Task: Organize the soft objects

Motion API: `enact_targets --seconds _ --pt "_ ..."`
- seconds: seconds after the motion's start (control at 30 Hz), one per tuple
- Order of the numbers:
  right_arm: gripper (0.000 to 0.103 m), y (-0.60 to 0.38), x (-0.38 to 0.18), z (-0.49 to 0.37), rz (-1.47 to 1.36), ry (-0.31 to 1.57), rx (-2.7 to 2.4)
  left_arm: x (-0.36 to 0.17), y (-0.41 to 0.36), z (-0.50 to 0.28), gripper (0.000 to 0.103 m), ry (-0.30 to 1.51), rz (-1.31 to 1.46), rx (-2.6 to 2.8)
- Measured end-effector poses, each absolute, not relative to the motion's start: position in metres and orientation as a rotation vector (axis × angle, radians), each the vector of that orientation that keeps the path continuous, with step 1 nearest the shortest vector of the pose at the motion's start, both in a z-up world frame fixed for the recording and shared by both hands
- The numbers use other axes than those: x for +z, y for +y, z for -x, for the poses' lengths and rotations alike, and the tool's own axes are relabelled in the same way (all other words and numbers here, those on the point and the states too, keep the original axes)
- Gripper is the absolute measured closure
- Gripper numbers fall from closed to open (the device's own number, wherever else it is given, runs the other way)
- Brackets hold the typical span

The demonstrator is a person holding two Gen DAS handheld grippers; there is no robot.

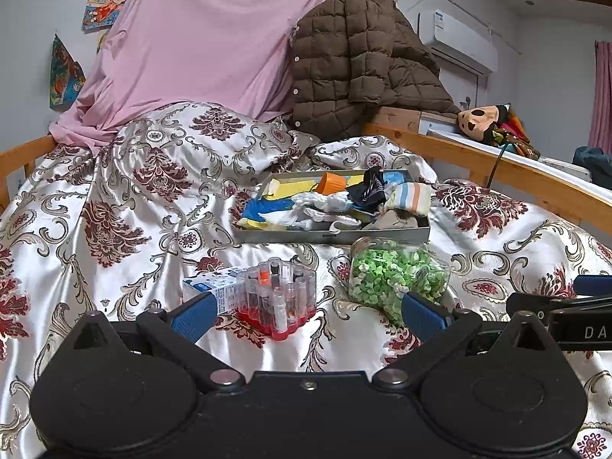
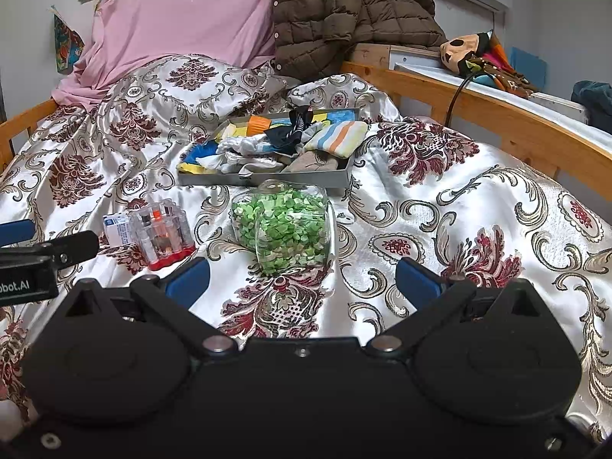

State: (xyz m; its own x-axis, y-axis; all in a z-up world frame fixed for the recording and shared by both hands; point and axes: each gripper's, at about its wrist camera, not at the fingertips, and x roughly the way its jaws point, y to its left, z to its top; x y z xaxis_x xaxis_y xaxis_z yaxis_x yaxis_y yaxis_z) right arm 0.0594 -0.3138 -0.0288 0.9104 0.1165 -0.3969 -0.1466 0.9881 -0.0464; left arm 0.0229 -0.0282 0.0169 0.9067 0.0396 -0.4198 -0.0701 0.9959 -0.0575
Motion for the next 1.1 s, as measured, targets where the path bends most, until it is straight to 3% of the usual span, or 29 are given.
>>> enact_targets --seconds 1.1 --pt "0.001 -0.3105 -0.0323 -0.0618 0.076 0.420 0.145 0.0170 -0.0281 -0.0226 0.001 0.439 0.074 0.061"
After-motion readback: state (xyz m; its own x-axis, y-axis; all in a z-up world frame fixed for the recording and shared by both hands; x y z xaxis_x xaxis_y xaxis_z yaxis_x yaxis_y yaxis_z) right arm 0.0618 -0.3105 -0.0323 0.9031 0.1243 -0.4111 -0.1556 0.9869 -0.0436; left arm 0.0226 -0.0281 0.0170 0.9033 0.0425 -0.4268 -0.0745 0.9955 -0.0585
